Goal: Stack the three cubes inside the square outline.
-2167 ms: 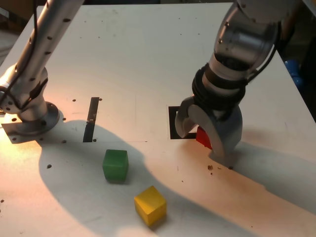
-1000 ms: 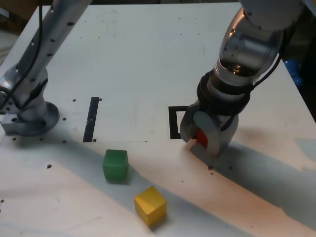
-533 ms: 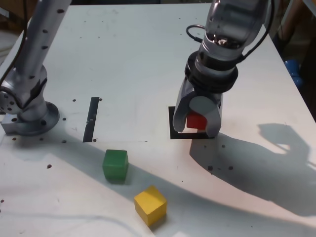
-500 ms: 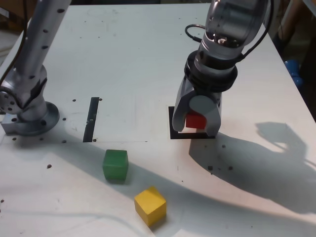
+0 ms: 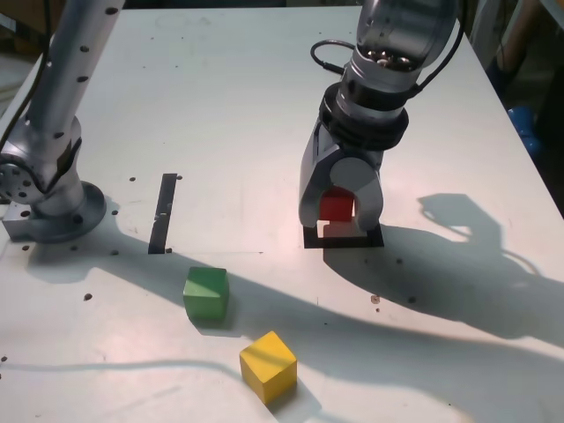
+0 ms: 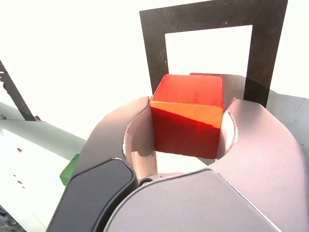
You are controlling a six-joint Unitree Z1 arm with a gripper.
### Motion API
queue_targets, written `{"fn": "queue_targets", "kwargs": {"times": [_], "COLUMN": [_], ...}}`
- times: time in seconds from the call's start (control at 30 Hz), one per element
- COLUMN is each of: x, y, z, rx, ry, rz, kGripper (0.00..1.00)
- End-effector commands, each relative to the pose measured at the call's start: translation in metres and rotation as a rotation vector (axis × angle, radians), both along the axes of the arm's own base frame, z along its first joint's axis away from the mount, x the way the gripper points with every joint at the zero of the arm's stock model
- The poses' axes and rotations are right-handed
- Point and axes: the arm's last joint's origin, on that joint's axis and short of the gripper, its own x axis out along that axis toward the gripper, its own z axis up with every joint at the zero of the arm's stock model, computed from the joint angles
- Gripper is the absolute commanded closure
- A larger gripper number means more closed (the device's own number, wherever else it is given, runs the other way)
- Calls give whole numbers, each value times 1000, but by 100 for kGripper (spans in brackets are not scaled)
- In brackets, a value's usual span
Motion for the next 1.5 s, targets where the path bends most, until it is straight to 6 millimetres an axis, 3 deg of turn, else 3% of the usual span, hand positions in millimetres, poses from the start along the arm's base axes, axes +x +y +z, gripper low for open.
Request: {"fn": "queue_targets", "kwargs": {"times": [0.0, 0.47, 0.53, 0.7, 0.8, 1.0, 1.2, 1.47], "x": [-1, 2, 2, 1, 0, -2, -17, -43], "y": [2, 11, 11, 12, 13, 14, 13, -18], "z": [0, -12, -13, -18, -20, -19, -1, 28], "rx": [-2, -17, -18, -20, -20, -11, 43, 76], "ry": [-3, -13, -14, -6, 1, -2, -18, -51], "rz": [0, 8, 8, 3, 2, 4, -10, -203], "kGripper": [67, 66, 58, 12, 1, 0, 0, 1]}}
